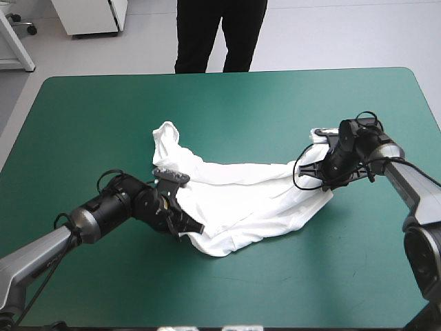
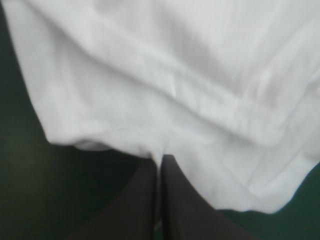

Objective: Fold the cloth

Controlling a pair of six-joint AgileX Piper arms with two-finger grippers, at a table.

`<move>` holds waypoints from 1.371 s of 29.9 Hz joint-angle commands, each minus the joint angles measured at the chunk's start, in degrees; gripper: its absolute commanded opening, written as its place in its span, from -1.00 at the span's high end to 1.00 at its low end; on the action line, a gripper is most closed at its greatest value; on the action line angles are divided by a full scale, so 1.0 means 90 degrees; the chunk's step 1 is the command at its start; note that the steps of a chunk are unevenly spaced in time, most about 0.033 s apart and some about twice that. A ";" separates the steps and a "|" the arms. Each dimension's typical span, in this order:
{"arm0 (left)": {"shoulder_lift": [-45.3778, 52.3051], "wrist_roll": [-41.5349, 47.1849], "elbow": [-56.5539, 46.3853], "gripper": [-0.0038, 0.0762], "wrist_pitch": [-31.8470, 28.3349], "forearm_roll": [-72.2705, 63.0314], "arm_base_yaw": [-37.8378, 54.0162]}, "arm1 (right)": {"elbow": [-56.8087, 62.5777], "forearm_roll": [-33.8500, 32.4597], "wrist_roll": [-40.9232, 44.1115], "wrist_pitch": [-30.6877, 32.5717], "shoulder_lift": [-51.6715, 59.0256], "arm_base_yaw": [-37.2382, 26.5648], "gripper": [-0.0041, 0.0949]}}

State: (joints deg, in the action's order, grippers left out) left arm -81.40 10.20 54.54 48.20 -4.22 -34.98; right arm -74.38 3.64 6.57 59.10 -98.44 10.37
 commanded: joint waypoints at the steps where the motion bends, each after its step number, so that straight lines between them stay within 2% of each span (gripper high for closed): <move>1: 0.0182 0.0047 0.1069 0.93 -0.0037 0.0256 0.0315 | -0.0601 -0.0030 -0.0185 0.0138 0.1037 -0.0005 0.95; 9: 0.0182 -0.1260 0.3526 0.93 0.0005 -0.0350 0.1733 | -0.2328 -0.0030 -0.0550 0.0184 0.2137 -0.0005 0.95; 15: 0.0182 -0.2108 0.5325 0.93 -0.0078 -0.0711 0.2268 | -0.4038 -0.0016 -0.0796 0.0112 0.2269 -0.0005 0.95; 18: 0.0182 -0.2237 0.6154 0.93 -0.0273 -0.0739 0.2294 | -0.4855 0.0060 -0.1098 -0.0124 0.2257 -0.0005 0.95; 27: 0.0182 -0.2753 0.8005 0.93 -0.0745 -0.0931 0.2294 | -0.6658 0.1063 -0.2251 -0.1455 0.2246 -0.0005 0.95; 33: 0.0182 -0.3349 0.9033 0.93 -0.1235 -0.1635 0.2294 | -0.7437 0.1116 -0.2545 -0.2271 0.2246 -0.0005 0.95; 41: 0.0268 -0.3636 0.9752 0.93 -0.1384 -0.1865 0.2294 | -0.7954 0.1137 -0.2693 -0.2363 0.2246 -0.0005 0.95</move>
State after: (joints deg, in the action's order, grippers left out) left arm -80.59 -22.37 140.86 40.11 -19.53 -14.25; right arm -144.43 13.58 -17.16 42.46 -79.29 10.37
